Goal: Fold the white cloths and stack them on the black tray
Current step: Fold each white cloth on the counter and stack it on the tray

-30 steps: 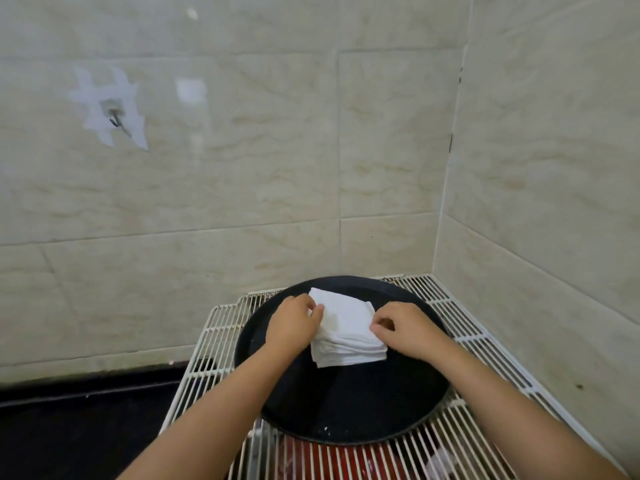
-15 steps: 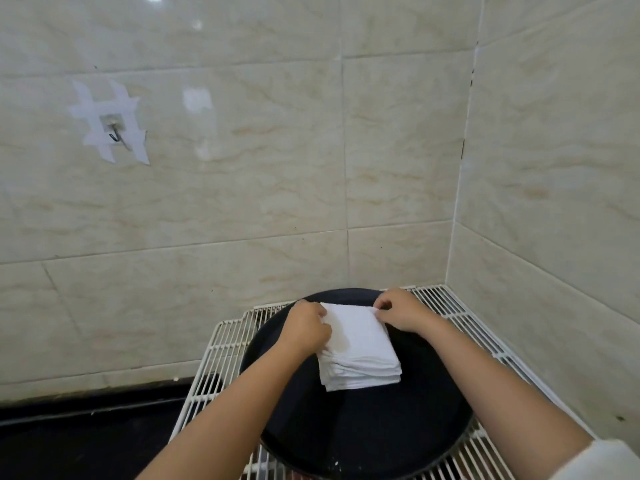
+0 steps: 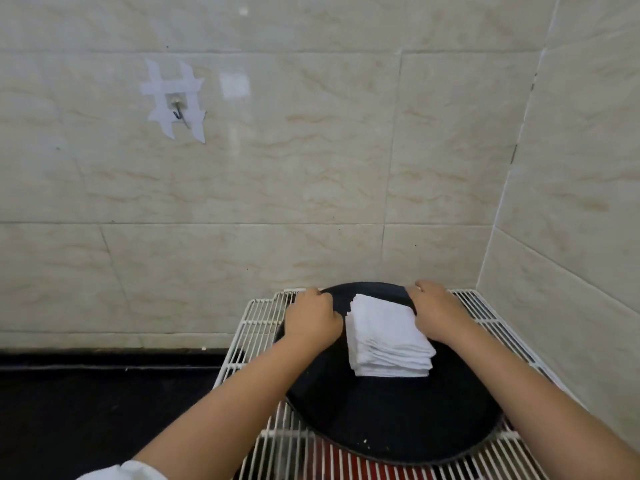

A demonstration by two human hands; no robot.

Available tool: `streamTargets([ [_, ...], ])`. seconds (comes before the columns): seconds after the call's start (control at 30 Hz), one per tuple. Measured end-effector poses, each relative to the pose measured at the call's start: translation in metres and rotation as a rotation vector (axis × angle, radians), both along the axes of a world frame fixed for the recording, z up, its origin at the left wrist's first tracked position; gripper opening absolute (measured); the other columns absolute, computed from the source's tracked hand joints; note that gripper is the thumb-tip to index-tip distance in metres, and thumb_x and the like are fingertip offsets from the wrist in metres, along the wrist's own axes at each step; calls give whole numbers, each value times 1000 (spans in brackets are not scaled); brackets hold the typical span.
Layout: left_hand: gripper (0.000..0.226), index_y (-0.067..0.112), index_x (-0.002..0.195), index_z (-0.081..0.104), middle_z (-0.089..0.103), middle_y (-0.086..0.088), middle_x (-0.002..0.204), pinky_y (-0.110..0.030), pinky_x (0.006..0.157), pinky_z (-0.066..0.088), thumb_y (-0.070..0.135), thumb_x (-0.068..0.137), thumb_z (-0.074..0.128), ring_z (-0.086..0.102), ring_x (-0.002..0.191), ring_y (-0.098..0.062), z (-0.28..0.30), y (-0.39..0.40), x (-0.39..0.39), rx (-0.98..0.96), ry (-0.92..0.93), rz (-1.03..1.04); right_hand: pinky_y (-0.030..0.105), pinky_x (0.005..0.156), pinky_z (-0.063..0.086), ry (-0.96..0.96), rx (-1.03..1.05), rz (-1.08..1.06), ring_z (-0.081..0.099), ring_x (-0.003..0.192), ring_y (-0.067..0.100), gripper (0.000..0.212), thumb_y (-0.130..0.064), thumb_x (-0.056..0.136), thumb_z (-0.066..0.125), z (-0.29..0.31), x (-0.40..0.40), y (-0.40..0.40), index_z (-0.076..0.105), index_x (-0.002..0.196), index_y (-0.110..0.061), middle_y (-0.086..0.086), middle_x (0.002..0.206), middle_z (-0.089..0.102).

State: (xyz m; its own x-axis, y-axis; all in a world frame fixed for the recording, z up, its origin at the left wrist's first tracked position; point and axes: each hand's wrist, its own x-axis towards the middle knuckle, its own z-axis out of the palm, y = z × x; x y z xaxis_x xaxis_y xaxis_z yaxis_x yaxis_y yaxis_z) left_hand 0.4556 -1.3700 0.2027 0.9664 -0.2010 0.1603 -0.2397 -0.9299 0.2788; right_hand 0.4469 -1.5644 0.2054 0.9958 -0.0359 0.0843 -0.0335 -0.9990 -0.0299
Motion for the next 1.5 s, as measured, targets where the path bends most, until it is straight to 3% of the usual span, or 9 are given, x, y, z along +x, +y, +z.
streamTargets([
  [0.07, 32, 4, 118, 54, 49, -14, 126, -38, 96, 40, 16, 91, 42, 45, 119, -31, 5, 32, -3, 103, -78, 29, 35, 94, 39, -55, 8, 34, 41, 120, 29, 38, 0, 86, 38, 18, -13, 24, 45, 122, -6, 12, 131, 44],
  [0.17, 31, 4, 118, 51, 46, -14, 130, -39, 98, 37, 15, 90, 42, 40, 124, -30, 16, 90, -15, 206, -144, 102, 38, 102, 37, -144, 64, 156, 39, 125, 30, 39, -3, 88, 39, 41, -27, 81, 45, 127, -5, 12, 136, 42],
  [0.27, 29, 5, 117, 51, 45, -14, 130, -38, 96, 37, 15, 91, 40, 38, 125, -30, 22, 164, -45, 260, -161, 173, 41, 110, 31, -141, 115, 334, 34, 132, 29, 44, -12, 92, 40, 45, -39, 166, 39, 135, -8, 11, 145, 37],
  [0.43, 30, 6, 116, 53, 47, -14, 132, -38, 95, 37, 17, 90, 44, 39, 124, -31, 17, 331, -125, 334, -183, 369, 44, 106, 37, -118, 170, 568, 39, 128, 32, 45, -18, 90, 45, 31, -71, 355, 41, 134, -9, 14, 140, 43],
  [0.7, 38, 9, 128, 45, 39, -12, 141, -39, 104, 32, 24, 94, 42, 27, 136, -31, -3, 618, -303, 399, -62, 789, 43, 109, 34, 19, 238, 990, 35, 133, 27, 47, -24, 93, 44, 13, -187, 680, 37, 137, -11, 10, 143, 40],
  [1.0, 39, 10, 132, 41, 37, -10, 142, -38, 106, 31, 24, 95, 39, 26, 137, -29, -45, 856, -444, 316, 110, 1198, 42, 108, 35, 141, 195, 1358, 34, 134, 24, 46, -25, 94, 44, -22, -279, 971, 38, 137, -13, 7, 145, 38],
  [1.23, 40, 11, 130, 42, 42, -10, 137, -38, 103, 35, 29, 94, 42, 34, 131, -27, -49, 1059, -479, 319, 201, 1359, 42, 106, 37, 216, 176, 1470, 35, 133, 27, 47, -25, 93, 44, -43, -285, 1197, 37, 138, -12, 9, 145, 37],
  [1.5, 38, 11, 127, 43, 42, -10, 136, -39, 102, 35, 29, 94, 40, 36, 129, -28, -64, 1239, -489, 257, 287, 1393, 42, 106, 38, 326, 69, 1444, 38, 131, 28, 46, -25, 93, 45, -72, -263, 1387, 38, 137, -11, 10, 143, 39],
])
